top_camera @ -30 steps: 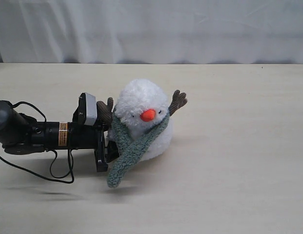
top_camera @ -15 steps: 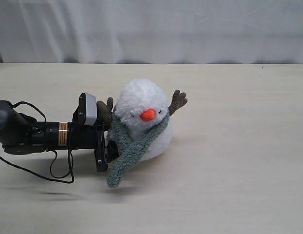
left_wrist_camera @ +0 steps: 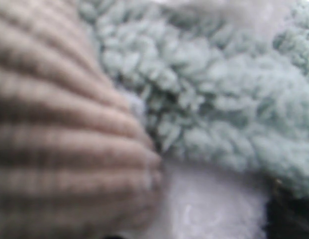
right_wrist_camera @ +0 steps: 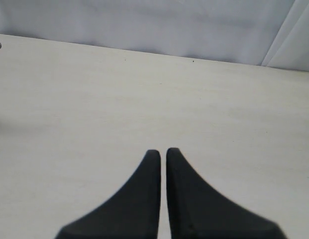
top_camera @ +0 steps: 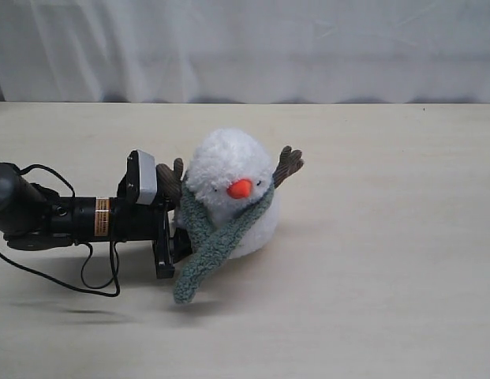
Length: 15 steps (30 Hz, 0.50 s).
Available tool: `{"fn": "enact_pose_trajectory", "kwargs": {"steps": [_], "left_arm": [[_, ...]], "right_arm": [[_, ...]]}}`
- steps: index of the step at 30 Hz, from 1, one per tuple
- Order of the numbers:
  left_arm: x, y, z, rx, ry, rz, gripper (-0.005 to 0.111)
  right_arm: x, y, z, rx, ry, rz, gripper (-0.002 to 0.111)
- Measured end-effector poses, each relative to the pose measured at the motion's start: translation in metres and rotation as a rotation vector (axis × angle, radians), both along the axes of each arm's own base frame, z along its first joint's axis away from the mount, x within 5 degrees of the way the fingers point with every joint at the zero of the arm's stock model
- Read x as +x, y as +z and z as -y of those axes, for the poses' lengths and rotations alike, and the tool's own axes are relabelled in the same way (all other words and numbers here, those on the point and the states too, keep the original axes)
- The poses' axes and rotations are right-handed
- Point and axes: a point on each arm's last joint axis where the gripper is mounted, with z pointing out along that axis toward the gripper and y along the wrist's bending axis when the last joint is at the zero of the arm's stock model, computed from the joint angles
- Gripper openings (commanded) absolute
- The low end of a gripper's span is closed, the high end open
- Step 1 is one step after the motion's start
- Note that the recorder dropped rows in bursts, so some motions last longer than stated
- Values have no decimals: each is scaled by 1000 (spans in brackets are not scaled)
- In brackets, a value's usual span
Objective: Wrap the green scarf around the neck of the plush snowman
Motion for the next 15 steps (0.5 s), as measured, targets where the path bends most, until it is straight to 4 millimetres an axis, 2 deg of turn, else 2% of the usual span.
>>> {"fn": "enact_pose_trajectory", "kwargs": {"steps": [5,15], "left_arm": [[0,0,0,10,-12,45,0],[0,0,0,-2,3,-5,0]], "right_arm": [[0,0,0,0,0,0,4],[0,0,0,0,0,0,4]]}}
